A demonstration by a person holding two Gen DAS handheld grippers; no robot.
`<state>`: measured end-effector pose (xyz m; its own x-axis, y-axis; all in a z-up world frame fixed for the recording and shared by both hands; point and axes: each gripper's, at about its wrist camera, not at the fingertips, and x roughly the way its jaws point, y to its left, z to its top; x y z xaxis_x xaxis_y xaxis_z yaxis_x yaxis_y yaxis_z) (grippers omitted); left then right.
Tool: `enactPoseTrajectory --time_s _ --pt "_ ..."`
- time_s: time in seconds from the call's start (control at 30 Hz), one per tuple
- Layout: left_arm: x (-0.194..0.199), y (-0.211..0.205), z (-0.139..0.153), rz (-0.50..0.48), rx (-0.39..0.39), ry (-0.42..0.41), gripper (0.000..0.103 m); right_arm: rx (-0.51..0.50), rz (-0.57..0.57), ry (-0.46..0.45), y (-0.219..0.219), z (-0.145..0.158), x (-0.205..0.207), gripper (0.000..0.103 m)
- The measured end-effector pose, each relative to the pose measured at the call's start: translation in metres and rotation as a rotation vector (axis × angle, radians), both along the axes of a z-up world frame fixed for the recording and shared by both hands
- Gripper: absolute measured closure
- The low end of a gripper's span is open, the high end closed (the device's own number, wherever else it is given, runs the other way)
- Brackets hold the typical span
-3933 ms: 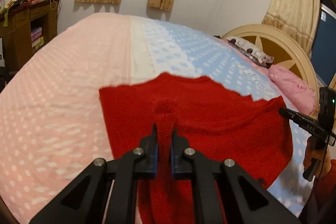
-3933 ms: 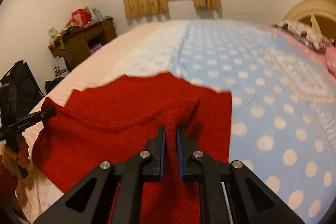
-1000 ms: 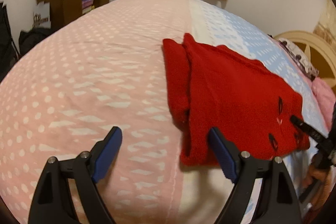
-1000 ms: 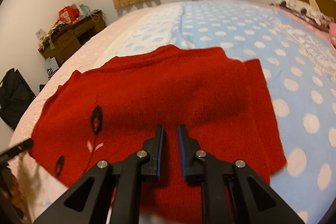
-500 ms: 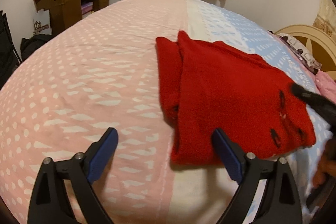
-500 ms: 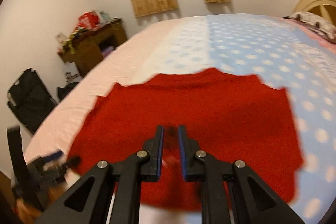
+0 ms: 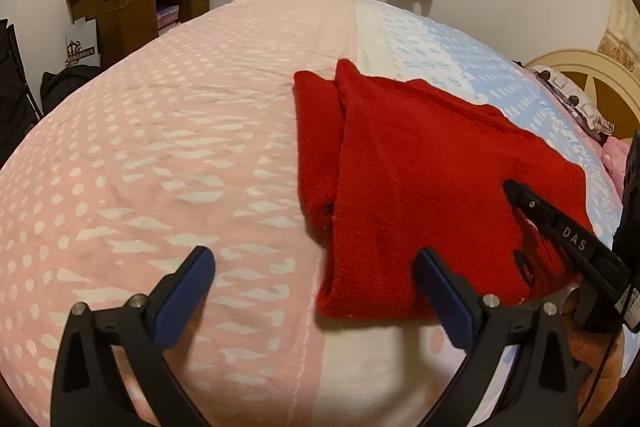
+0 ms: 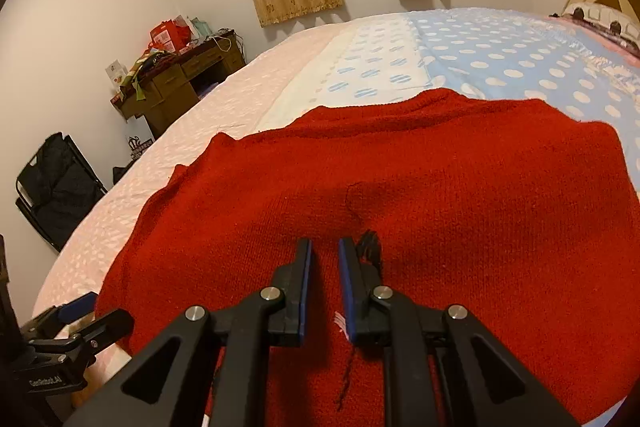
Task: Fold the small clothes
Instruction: 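Press the folded sweater flat with the left gripper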
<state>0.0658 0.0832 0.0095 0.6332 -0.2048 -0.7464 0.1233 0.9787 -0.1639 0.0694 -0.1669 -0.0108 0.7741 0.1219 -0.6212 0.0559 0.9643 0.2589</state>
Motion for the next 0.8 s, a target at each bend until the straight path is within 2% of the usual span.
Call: enactPoseTrajectory --time_s 0.3,0.53,0.6,0.67,0.8 --pt "0.003 -0.012 0.001 0.007 0.017 0.041 0.0 0.01 -0.003 -0.01 -0.001 -0.001 -0.001 0.089" --pt "0.007 -0.028 0.0 -0.001 0.011 0.036 0.003 0.028 -0.003 -0.015 -0.003 0.0 -0.003 0.088" --pt "0.008 -0.033 -0.001 -0.002 0.022 0.033 0.01 0.03 -0.004 -0.015 -0.003 0.0 -0.003 0.088" --pt "0.009 -0.037 -0.001 -0.011 0.016 0.028 0.026 0.036 -0.003 -0.017 -0.003 0.0 -0.004 0.088" --pt "0.01 -0.029 0.0 -0.014 -0.1 0.024 0.052 0.084 -0.002 -0.02 -0.009 -0.001 -0.004 0.088"
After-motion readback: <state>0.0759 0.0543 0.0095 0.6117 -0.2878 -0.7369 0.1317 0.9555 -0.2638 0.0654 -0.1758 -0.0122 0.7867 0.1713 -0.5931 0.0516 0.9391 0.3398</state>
